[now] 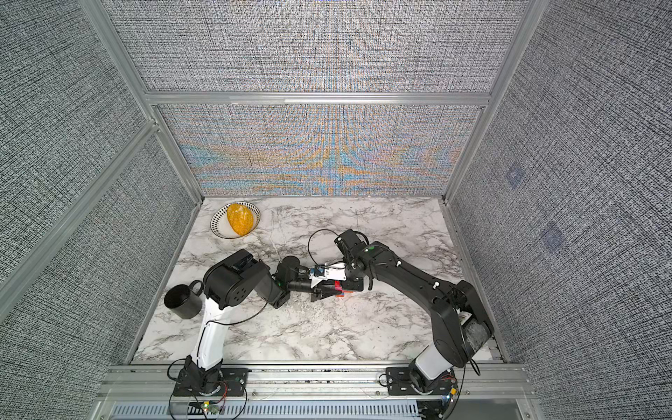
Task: Assemble the letter p with lego
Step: Assemble the lego brick with the lego brick.
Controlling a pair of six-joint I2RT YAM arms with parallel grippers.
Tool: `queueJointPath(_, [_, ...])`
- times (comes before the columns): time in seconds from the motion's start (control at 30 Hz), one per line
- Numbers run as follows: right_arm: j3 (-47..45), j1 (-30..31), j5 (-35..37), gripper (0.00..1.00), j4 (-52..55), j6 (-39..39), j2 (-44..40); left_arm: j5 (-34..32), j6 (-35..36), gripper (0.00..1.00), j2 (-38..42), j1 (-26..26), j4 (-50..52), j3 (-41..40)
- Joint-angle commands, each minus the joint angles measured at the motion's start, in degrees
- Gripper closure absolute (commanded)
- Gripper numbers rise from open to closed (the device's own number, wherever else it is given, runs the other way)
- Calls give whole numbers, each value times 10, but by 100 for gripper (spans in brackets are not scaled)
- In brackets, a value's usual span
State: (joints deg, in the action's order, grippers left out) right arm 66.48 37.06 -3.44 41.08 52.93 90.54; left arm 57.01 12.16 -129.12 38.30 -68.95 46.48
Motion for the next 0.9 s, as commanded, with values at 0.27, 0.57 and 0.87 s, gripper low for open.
queueJointPath(0.27, [-9, 5, 27, 96, 29, 2, 21, -55, 17, 100, -12, -5, 167, -7])
queueJointPath(0.57, [-6, 3, 26, 87, 22, -5, 15, -54, 17, 100, -12, -5, 169, -5])
queueJointPath(0.87, [-4, -22, -21, 47, -33, -38, -43, -51, 17, 100, -11, -5, 166, -6])
